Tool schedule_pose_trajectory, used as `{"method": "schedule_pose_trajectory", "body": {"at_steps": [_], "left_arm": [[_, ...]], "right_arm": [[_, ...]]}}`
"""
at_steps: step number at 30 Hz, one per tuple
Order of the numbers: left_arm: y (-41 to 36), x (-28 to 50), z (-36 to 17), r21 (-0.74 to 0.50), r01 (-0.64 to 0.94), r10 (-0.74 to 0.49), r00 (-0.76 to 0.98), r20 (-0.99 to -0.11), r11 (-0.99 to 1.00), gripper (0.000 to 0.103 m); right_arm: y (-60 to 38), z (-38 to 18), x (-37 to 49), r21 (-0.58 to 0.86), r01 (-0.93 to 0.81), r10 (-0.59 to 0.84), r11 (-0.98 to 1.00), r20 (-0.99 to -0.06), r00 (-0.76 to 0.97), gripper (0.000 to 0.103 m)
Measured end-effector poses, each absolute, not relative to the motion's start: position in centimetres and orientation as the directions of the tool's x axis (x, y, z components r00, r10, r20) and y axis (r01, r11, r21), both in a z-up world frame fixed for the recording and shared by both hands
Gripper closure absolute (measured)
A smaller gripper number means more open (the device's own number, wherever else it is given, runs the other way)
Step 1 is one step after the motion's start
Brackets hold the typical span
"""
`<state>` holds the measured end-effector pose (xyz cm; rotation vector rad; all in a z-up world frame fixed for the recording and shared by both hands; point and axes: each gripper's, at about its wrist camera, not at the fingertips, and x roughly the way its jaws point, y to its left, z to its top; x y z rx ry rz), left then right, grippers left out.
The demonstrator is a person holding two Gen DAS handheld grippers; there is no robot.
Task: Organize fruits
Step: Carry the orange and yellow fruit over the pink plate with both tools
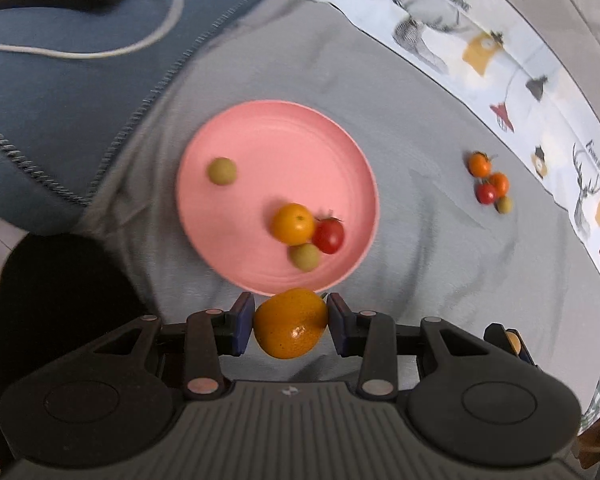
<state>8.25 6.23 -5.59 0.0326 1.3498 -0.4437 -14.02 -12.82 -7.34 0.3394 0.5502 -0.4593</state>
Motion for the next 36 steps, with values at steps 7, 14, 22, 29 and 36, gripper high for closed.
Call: {"method": "schedule_pose_trajectory", "body": {"at_steps": [7, 14, 22, 29, 36], "left_arm": [[8.9, 8.4, -5.2, -0.234, 0.307, -0.298, 0.180, -0.938, 0.923, 0.059], [9.4, 9.0, -5.7, -0.258, 0.288, -0.315, 0.171, -0.934, 0.922, 0.059], [9.0, 9.8, -6.0, -0.230, 0.304, -0.301, 0.210, -0.930, 0.924, 0.059], [8.2, 10.9, -7.0, -0.216, 0.319, -0.292, 0.213, -0.933, 0.923, 0.059], [7.1, 12.6, -8.2, -0.215, 0.329, -0.291, 0.200, -0.936, 0.920, 0.059]], "right_arm": [[-9.8, -6.5, -12.6, 0.162, 0.434, -0.274, 0.886, -0.573, 0.773, 0.073], [-8.9, -6.5, -11.4, 0.133, 0.403, -0.257, 0.905, -0.585, 0.769, 0.073], [-8.5, -7.2, -8.9, 0.111, 0.384, -0.243, 0.917, -0.607, 0.756, 0.073], [-8.7, -7.9, -6.2, 0.107, 0.379, -0.235, 0.919, -0.624, 0.745, 0.073], [-8.7, -8.4, -3.4, 0.108, 0.366, -0.219, 0.925, -0.635, 0.740, 0.073]]}}
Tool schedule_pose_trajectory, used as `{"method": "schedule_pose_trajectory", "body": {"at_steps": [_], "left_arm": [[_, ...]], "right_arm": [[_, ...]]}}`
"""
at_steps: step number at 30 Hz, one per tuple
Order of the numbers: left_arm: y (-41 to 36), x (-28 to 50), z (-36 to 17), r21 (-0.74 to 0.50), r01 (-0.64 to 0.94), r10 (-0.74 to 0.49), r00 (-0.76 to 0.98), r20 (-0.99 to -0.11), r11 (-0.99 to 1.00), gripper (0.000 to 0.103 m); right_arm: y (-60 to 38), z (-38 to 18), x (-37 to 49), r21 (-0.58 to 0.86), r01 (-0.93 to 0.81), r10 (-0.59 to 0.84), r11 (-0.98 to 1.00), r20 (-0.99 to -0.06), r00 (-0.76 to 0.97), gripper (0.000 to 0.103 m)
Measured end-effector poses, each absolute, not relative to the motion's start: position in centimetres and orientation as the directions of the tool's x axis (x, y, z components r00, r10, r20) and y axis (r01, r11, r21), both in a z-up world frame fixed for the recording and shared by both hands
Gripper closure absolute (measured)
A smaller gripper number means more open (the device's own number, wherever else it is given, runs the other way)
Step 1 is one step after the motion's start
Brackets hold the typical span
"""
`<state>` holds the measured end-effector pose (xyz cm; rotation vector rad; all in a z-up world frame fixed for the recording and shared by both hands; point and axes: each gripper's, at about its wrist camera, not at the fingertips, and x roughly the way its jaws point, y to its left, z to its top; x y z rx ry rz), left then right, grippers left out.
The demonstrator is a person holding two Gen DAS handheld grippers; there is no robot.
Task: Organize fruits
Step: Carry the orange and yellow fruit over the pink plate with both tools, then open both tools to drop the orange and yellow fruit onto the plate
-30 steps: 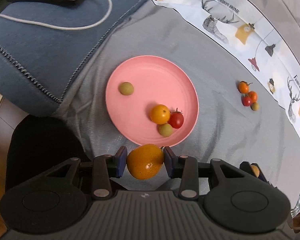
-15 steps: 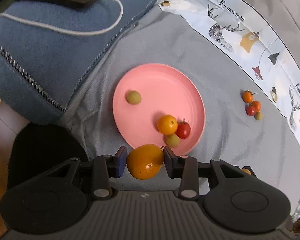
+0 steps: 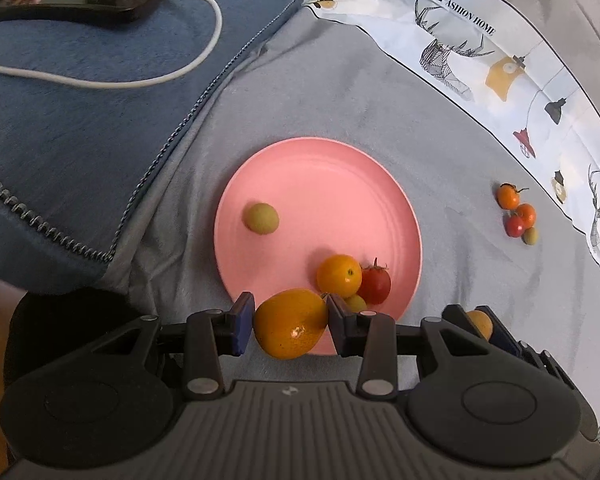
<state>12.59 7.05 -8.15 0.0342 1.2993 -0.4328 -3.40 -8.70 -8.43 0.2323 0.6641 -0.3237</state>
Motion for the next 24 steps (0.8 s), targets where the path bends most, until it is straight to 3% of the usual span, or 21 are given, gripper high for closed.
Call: {"method": "schedule_pose_trajectory", "body": {"at_steps": [24], "left_arm": [[4.7, 17.0, -12.0, -0.154, 0.357, -0.233, 0.190, -0.954, 0.921, 0.059]], "right_arm": [[-9.0, -10.8, 3.3, 0.094, 0.314, -0.169, 0.945, -0.683, 0.711, 0.073]]}}
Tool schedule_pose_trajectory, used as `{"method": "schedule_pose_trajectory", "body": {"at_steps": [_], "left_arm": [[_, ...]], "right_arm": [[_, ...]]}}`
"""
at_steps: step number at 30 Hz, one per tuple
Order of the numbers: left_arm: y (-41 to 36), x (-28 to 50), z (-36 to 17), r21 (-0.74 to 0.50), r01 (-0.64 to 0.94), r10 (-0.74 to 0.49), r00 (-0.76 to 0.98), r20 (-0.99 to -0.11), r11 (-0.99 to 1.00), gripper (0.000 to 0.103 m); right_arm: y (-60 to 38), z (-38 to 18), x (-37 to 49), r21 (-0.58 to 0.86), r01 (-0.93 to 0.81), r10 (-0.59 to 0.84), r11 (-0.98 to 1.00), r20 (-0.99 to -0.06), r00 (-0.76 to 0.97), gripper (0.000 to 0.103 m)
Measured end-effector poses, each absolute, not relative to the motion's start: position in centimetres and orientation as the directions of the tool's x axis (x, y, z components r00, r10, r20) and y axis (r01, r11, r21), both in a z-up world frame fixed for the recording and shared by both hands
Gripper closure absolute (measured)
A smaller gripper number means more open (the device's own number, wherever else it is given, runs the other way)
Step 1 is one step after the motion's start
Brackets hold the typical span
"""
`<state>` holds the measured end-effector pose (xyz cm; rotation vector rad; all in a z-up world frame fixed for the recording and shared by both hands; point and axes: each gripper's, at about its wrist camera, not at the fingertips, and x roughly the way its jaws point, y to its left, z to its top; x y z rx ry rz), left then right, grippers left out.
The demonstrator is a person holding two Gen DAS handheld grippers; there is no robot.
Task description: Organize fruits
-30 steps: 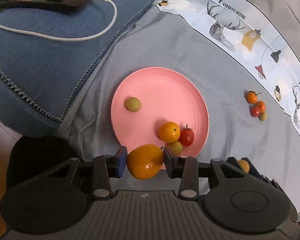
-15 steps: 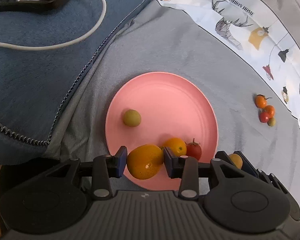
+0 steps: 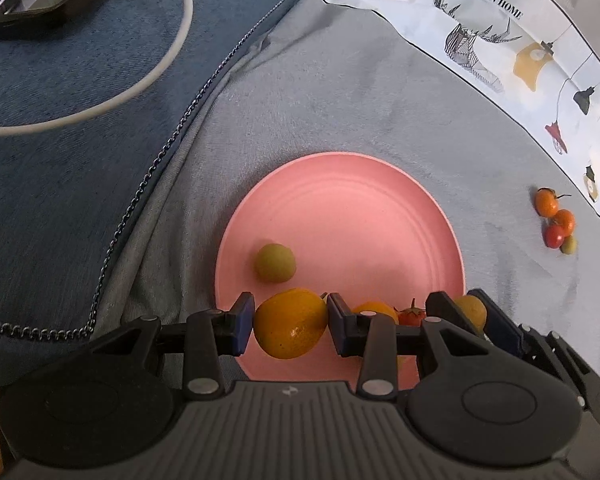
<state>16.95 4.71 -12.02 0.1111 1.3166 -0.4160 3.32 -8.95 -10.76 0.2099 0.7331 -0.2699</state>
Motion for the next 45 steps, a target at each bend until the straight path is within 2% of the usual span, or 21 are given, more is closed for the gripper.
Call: {"method": "schedule_pose_trajectory", "body": {"at_steps": [1, 2, 4, 5, 7, 9, 17, 23, 26, 41, 45], "left_arm": [[4.6, 17.1, -12.1, -0.154, 0.362, -0.234, 0.191, -0.953, 0.920, 0.059], [4.6, 17.1, -12.1, -0.152, 0.366, -0.235, 0.196, -0.952, 0.918, 0.052], [4.9, 17.4, -11.7, -0.133, 0.345, -0.220, 0.226, -0.949, 0.929, 0.019], [5.0, 17.5, -11.5, -0.130, 0.335, -0.217, 0.236, -0.947, 0.933, 0.000], [5.5, 17.6, -10.9, -0.141, 0.330, -0.235, 0.266, -0.935, 0.933, 0.000], [5.6, 17.4, -10.6, -0.133, 0.345, -0.233, 0.267, -0.935, 0.929, 0.000], [7.4, 13.4, -9.7, -0.102, 0.393, -0.215, 0.256, -0.943, 0.914, 0.000], [8.9, 8.6, -8.4, -0.029, 0.425, -0.190, 0.341, -0.921, 0.905, 0.000], [9.4, 6.2, -7.9, 0.000, 0.444, -0.183, 0.369, -0.911, 0.896, 0.000], [11.5, -1.1, -3.4, 0.068, 0.442, -0.207, 0.544, -0.813, 0.895, 0.000], [11.7, -2.2, -2.7, 0.065, 0.440, -0.217, 0.561, -0.799, 0.896, 0.000]], "right_arm": [[-9.0, -10.7, 3.5, 0.099, 0.312, -0.165, 0.945, -0.681, 0.714, 0.073], [-9.1, -10.7, 3.7, 0.112, 0.311, -0.157, 0.944, -0.677, 0.719, 0.072], [-9.6, -10.6, 3.7, 0.156, 0.324, -0.144, 0.933, -0.664, 0.733, 0.067], [-9.9, -10.5, 3.7, 0.178, 0.332, -0.138, 0.926, -0.659, 0.739, 0.051], [-10.3, -10.2, 3.3, 0.208, 0.339, -0.131, 0.917, -0.648, 0.750, 0.038], [-10.4, -9.9, 2.9, 0.206, 0.331, -0.127, 0.921, -0.644, 0.754, 0.036], [-8.8, -9.0, -1.9, 0.147, 0.336, -0.155, 0.930, -0.674, 0.723, 0.021], [-6.2, -7.4, -5.9, 0.031, 0.351, -0.243, 0.936, -0.665, 0.706, 0.010], [-5.3, -6.5, -7.9, -0.019, 0.366, -0.291, 0.930, -0.646, 0.706, 0.008], [-3.0, -2.4, -15.4, -0.004, 0.391, -0.342, 0.920, -0.493, 0.800, 0.005], [-3.0, -2.0, -16.8, 0.007, 0.398, -0.347, 0.917, -0.476, 0.808, 0.004]]}}
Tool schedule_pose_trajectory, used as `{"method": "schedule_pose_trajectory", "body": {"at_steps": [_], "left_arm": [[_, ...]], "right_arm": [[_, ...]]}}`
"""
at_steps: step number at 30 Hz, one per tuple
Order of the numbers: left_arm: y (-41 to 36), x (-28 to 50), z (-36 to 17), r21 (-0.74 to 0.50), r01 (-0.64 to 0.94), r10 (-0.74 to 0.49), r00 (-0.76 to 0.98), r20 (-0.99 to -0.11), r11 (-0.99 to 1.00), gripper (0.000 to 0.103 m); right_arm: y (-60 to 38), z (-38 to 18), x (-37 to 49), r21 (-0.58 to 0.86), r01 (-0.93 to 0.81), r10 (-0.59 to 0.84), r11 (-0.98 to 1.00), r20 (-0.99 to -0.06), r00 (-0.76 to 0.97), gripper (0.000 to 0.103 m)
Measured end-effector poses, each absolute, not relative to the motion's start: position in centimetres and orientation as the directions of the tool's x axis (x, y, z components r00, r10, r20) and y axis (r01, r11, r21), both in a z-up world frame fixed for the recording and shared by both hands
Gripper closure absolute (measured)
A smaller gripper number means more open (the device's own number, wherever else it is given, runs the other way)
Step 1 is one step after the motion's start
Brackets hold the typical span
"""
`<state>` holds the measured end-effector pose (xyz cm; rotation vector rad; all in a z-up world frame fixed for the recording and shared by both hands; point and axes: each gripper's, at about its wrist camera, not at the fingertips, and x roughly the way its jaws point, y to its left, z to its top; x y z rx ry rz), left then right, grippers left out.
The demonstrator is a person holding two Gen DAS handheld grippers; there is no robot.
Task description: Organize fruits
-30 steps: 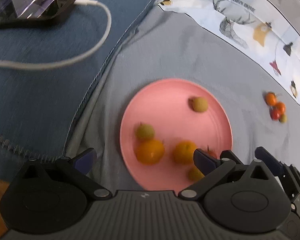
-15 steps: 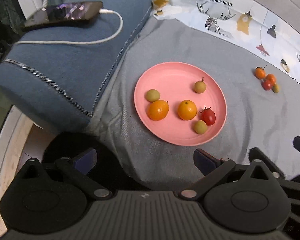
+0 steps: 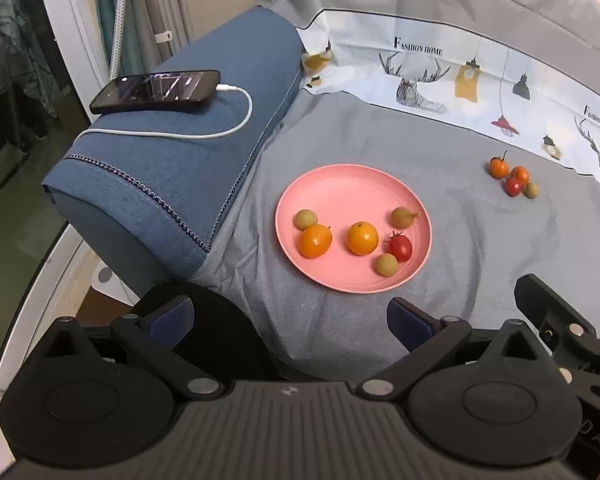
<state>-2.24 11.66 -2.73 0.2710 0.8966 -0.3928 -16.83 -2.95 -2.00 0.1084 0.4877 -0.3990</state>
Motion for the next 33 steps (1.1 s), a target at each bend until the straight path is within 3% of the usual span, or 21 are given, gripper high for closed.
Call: {"method": "schedule_pose_trajectory", "body": {"at_steps": [33], "left_arm": [[12.7, -3.4, -1.8, 0.072, 0.440, -0.226, 0.588, -0.777, 0.895, 0.000]], "right_arm": [[-2.4, -1.7, -17.6, 0.021, 0.401, -0.344, 0.916, -0.477, 0.809, 0.003]]}}
